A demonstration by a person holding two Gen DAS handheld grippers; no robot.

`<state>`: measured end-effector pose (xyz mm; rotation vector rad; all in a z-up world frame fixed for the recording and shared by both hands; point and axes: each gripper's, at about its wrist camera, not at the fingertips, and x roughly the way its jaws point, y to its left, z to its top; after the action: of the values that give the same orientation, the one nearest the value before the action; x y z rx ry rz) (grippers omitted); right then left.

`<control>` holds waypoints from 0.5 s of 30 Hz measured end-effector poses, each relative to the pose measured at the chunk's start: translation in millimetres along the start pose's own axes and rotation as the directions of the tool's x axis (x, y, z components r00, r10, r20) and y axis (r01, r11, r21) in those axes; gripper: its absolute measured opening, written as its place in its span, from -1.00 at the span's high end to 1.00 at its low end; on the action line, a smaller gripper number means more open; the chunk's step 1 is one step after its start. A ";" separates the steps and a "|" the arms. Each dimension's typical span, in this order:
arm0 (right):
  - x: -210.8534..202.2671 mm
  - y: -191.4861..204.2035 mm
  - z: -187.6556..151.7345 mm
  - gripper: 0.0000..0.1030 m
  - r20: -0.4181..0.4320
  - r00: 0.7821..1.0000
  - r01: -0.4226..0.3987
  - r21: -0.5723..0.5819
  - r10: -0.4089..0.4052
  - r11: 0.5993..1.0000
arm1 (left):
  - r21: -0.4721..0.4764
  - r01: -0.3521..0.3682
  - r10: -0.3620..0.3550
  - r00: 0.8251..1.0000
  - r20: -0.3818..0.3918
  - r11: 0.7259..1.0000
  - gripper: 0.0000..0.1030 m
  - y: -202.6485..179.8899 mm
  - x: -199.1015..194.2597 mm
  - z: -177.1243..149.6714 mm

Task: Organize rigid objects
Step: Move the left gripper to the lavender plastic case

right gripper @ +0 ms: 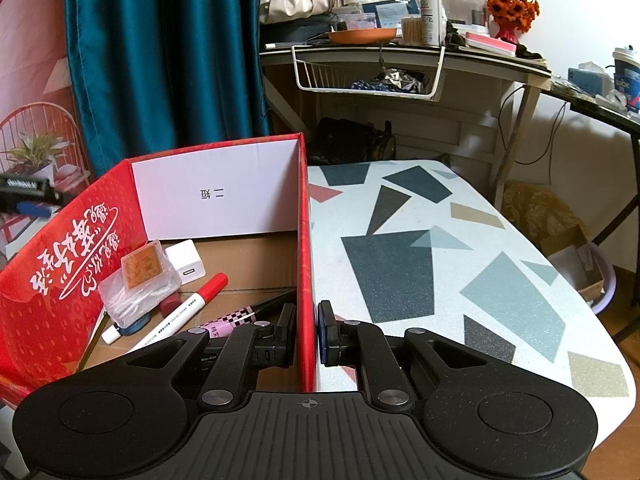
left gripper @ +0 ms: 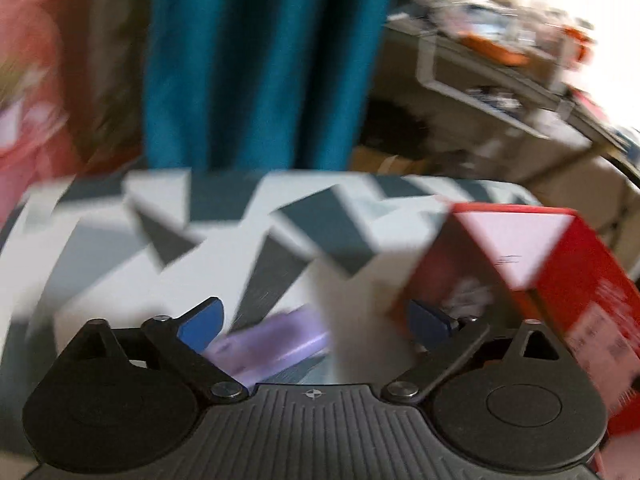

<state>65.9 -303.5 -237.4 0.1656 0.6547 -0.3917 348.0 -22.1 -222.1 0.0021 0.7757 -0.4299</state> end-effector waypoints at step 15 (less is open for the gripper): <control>0.3 0.6 0.3 0.76 0.002 1.000 -0.005 0.002 0.005 1.000 | -0.367 -0.209 0.152 0.972 -0.178 0.907 -1.00 13.0 41.7 -3.6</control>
<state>66.6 -303.0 -237.3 0.1691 0.6522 -0.3880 376.8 -25.2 -255.0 -0.2621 0.9859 -0.0952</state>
